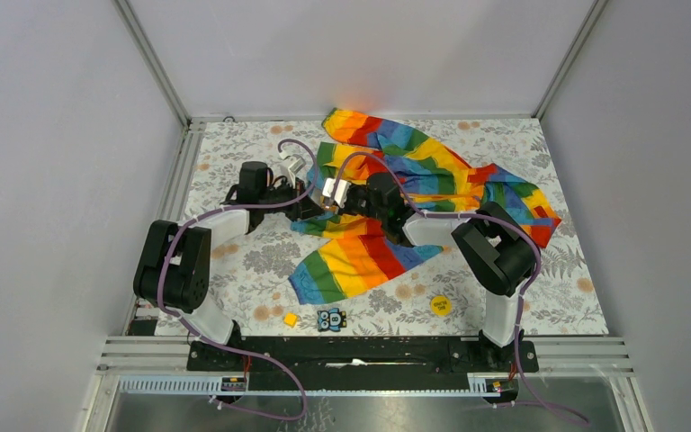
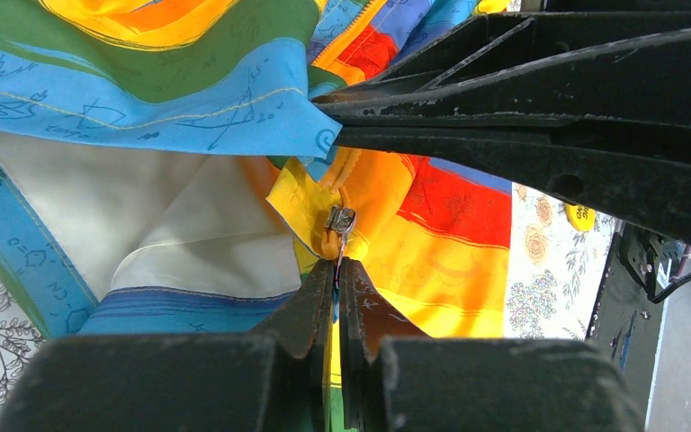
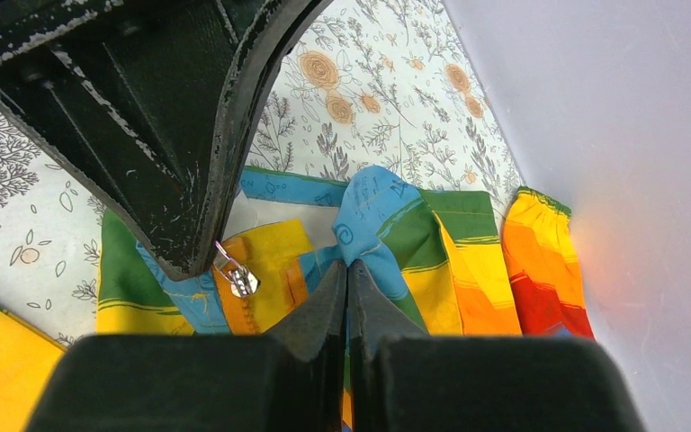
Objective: Zip up the jacket
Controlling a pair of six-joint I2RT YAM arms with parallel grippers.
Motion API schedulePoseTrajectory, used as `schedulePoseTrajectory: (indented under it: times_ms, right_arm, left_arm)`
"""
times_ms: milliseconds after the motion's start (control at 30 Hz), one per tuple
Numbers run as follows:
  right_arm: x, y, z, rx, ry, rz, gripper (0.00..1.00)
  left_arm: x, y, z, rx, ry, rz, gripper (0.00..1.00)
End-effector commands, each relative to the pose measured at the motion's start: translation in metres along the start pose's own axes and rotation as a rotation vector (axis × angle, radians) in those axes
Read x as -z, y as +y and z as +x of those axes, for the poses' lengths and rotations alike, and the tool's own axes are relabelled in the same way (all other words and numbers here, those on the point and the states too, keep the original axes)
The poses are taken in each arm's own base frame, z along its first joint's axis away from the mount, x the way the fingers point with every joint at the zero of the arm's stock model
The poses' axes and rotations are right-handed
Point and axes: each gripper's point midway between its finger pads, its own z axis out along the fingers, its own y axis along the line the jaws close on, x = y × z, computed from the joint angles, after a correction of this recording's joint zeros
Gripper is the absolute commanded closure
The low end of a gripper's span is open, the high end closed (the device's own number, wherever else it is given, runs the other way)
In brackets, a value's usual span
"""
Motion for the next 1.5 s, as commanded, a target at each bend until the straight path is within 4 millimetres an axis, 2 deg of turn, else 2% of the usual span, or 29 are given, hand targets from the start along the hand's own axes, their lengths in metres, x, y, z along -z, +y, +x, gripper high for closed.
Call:
schedulePoseTrajectory:
  times_ms: [0,533,1467]
  right_arm:
    - [0.006,-0.016,-0.028,0.061,-0.062,0.047,1.0]
    - [0.0,-0.001,-0.029,0.057,-0.07,-0.015,1.0]
    - [0.004,-0.004,-0.028,0.078,-0.062,0.005,1.0]
  left_arm:
    - [0.002,-0.004,-0.027,-0.065,-0.06,0.033,1.0]
    - [0.003,-0.004,-0.028,-0.063,-0.062,0.036,1.0]
    - [0.002,-0.002,-0.026,-0.055,-0.047,0.033,1.0]
